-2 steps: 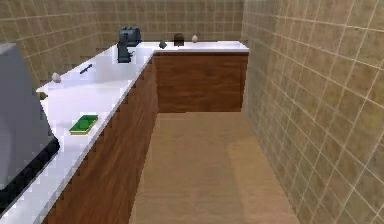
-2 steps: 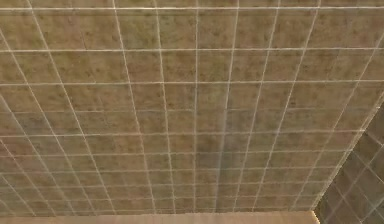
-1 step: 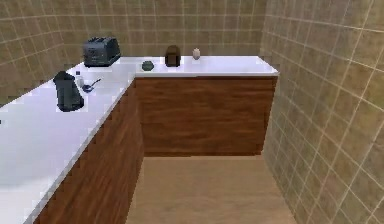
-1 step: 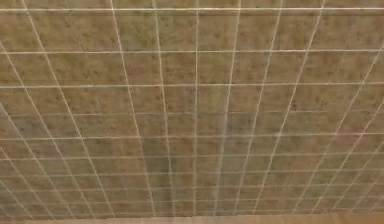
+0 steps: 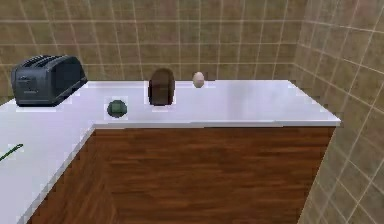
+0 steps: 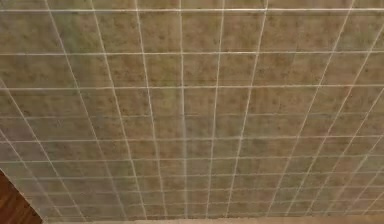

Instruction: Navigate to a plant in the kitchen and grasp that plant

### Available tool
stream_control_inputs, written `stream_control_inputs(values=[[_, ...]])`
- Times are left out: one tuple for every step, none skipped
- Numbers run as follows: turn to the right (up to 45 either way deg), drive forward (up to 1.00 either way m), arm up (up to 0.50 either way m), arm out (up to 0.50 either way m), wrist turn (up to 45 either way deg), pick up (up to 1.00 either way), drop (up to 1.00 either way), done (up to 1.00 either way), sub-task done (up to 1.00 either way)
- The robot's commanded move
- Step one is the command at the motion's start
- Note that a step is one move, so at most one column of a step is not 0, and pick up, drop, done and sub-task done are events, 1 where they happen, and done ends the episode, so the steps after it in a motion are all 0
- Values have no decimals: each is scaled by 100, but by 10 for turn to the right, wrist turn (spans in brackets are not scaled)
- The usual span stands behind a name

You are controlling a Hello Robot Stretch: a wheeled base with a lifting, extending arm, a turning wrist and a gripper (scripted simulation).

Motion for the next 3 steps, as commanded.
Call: stream_control_inputs(values=[[-450,0,0,0,0,0,0,0,0],[-450,0,0,0,0,0,0,0,0],[-150,0,0,0,0,0,0,0,0]])
